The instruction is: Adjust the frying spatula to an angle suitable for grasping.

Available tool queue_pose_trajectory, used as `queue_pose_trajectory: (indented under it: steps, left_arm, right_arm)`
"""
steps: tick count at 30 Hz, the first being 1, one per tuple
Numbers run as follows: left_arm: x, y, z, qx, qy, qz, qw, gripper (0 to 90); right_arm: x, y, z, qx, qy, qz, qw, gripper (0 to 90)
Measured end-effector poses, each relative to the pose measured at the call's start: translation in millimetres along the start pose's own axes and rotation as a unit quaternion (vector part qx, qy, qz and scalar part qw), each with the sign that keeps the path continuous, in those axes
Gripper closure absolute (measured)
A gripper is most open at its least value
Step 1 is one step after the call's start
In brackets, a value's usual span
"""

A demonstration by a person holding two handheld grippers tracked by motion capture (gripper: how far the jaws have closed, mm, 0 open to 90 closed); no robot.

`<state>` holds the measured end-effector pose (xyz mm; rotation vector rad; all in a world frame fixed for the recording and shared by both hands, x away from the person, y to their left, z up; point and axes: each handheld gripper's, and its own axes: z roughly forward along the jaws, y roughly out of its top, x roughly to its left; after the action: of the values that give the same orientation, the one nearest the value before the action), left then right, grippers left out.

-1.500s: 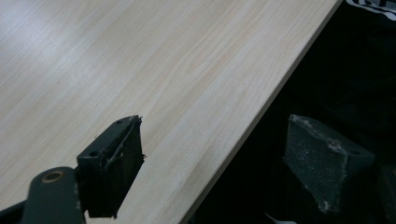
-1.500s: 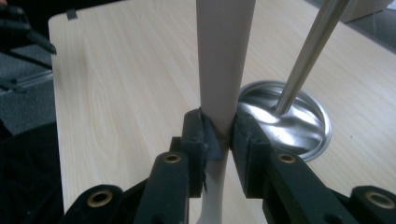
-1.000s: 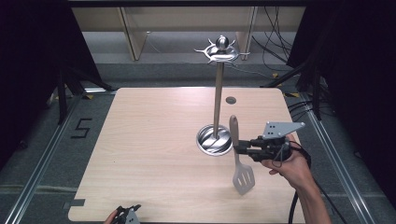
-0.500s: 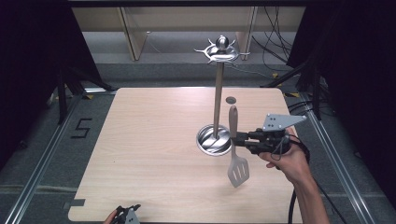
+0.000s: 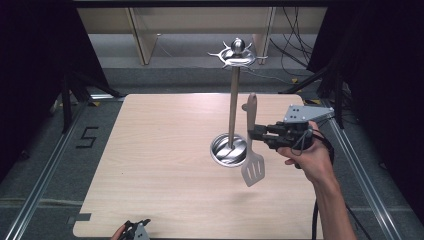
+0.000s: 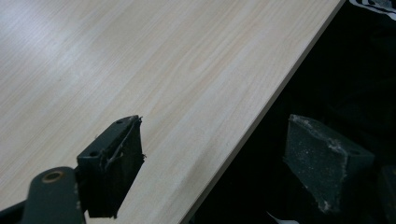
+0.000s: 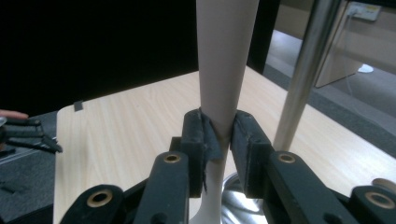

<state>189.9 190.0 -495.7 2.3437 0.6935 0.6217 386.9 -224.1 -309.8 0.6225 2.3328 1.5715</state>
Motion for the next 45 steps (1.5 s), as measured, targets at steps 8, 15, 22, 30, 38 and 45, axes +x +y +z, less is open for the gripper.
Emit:
queue_pose_trajectory:
  steps: [8,15,22,30,38,45]
  left_arm:
    - [0.1,0.0,0.0,0.0,-0.001,0.0,1.0,18.8]
    - [-0.3,-0.1,0.0,-0.003,-0.003,-0.003,1.0,18.8]
    - [-0.2,-0.1,0.3,-0.001,-0.002,-0.002,1.0,18.8]
    - [-0.7,0.2,-0.3,0.004,-0.01,0.003,0.9999,18.7]
    - [-0.6,0.1,0.3,0.003,-0.018,0.002,0.9998,18.8]
    - [-0.8,0.2,-0.4,0.004,-0.01,0.005,0.9999,18.8]
  right_arm:
    - [-9.6,16.3,-1.6,-0.012,-0.008,0.011,0.9998,76.4]
    - [-15.4,25.9,-3.0,-0.012,-0.017,0.009,0.9997,76.4]
    - [-20.5,32.9,-1.4,-0.013,-0.021,0.013,0.9996,76.4]
    - [-26.0,36.3,3.2,-0.005,-0.012,0.021,0.9997,76.4]
    - [-30.2,37.0,9.3,0.008,-0.015,0.032,0.9993,76.3]
    - [-33.5,36.5,14.5,0.002,-0.015,0.022,0.9996,76.3]
